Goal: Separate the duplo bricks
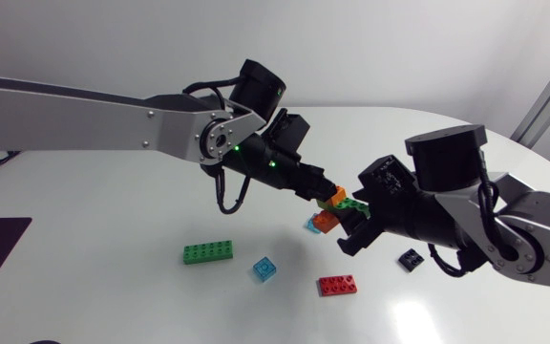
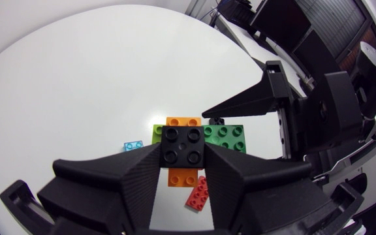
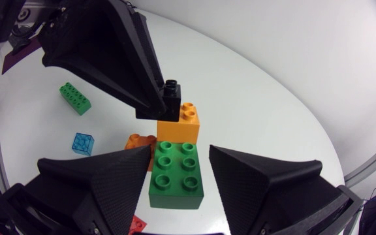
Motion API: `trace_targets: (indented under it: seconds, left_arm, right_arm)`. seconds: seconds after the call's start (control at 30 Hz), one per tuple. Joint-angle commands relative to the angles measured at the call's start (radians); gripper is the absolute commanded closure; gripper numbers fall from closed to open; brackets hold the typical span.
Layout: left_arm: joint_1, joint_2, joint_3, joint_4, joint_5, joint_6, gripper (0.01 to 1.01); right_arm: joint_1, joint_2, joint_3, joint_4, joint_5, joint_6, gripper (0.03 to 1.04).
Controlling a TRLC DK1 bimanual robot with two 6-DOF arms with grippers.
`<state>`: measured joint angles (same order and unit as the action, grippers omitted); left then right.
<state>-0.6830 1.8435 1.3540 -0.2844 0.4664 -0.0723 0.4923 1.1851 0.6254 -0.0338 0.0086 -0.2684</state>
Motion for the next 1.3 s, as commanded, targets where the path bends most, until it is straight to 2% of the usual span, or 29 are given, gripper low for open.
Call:
trace_targets:
  seconds: [0.0, 0.1, 0.3, 0.33, 0.37, 0.43, 0.67, 0.93, 1.0, 1.1, 1.17, 1.27]
  left_arm:
    - [-0.013, -0.036, -0.004, -0.006, 0.023, -0.04, 0.741]
    - [-0.021, -0.049, -0.009, -0.006, 0.044, -0.05, 0.741]
    - [-0.026, -0.052, -0.01, -0.015, 0.083, -0.066, 0.741]
    - [-0.026, -0.052, -0.01, -0.015, 0.084, -0.066, 0.741]
    - [-0.026, -0.052, -0.012, -0.015, 0.086, -0.067, 0.741]
    - [-0.024, -0.052, -0.016, -0.015, 0.089, -0.067, 0.741]
    - [-0.004, -0.049, -0.015, -0.025, 0.173, -0.084, 0.743]
    - [0.04, -0.058, -0.016, -0.025, 0.23, -0.098, 0.741]
    - [0.053, -0.067, -0.016, -0.024, 0.221, -0.066, 0.739]
    - [0.102, -0.067, -0.013, -0.004, 0.133, -0.02, 0.738]
    - [0.117, -0.07, -0.024, -0.007, 0.078, 0.046, 0.738]
    - [0.086, -0.069, -0.047, -0.004, -0.005, 0.126, 0.736]
  right_arm:
    - [0.009, 0.013, -0.015, 0.017, 0.011, 0.028, 0.44]
    - [0.012, 0.007, -0.021, 0.023, 0.011, 0.028, 0.37]
    - [0.019, 0.004, -0.027, 0.026, 0.011, 0.028, 0.38]
    - [0.019, 0.001, -0.03, 0.026, 0.013, 0.029, 0.4]
    - [0.02, -0.007, -0.035, 0.034, 0.017, 0.029, 0.48]
    - [0.02, -0.022, -0.041, 0.04, 0.021, 0.028, 0.75]
    - [0.031, -0.038, -0.066, 0.054, 0.021, 0.001, 0.79]
    - [0.048, -0.067, -0.098, 0.08, 0.022, -0.012, 0.8]
    - [0.042, -0.071, -0.096, 0.075, 0.025, -0.011, 0.8]
    - [0.02, -0.088, -0.087, 0.057, 0.025, -0.011, 0.8]
    - [-0.003, -0.104, -0.082, 0.041, 0.025, -0.011, 0.79]
    - [-0.051, -0.162, -0.062, -0.014, 0.024, -0.012, 0.79]
